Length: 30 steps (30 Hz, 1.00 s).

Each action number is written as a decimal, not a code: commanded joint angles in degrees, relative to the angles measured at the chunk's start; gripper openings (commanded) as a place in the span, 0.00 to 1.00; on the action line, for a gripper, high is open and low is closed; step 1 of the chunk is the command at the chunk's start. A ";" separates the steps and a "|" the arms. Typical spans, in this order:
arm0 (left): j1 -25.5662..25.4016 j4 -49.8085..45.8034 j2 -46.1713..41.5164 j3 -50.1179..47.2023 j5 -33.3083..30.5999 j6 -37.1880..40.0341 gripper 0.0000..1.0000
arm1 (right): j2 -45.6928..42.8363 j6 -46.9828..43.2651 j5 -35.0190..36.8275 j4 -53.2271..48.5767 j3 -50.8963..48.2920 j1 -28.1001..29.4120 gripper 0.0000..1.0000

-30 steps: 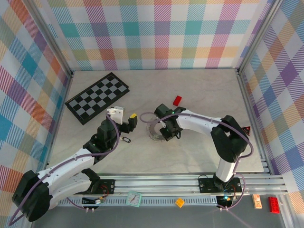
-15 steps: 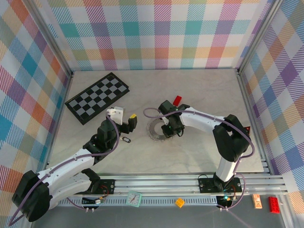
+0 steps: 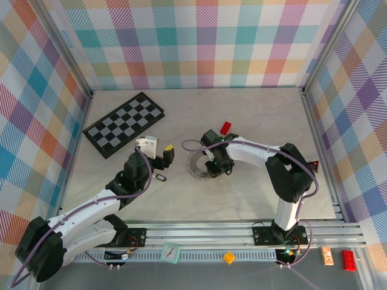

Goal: Put the keys on the keyring

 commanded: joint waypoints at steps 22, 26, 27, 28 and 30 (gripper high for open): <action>0.50 -0.55 -0.88 -0.45 -1.17 0.60 0.84 | 1.26 0.44 4.42 -4.28 2.24 -0.12 0.19; 0.50 -0.55 -0.85 -0.42 -1.26 0.62 0.84 | 0.67 0.47 4.81 -4.17 2.29 -0.21 0.18; 0.50 -0.55 -0.87 -0.36 -1.25 0.68 0.84 | 0.69 0.42 4.86 -4.14 2.29 -0.26 0.18; 0.50 -0.55 -0.88 -0.36 -1.25 0.64 0.84 | 0.69 0.39 4.84 -4.14 2.25 -0.21 0.18; 0.52 -0.55 -0.85 -0.36 -1.26 0.66 0.84 | 0.91 0.22 5.00 -4.06 2.24 -0.30 0.18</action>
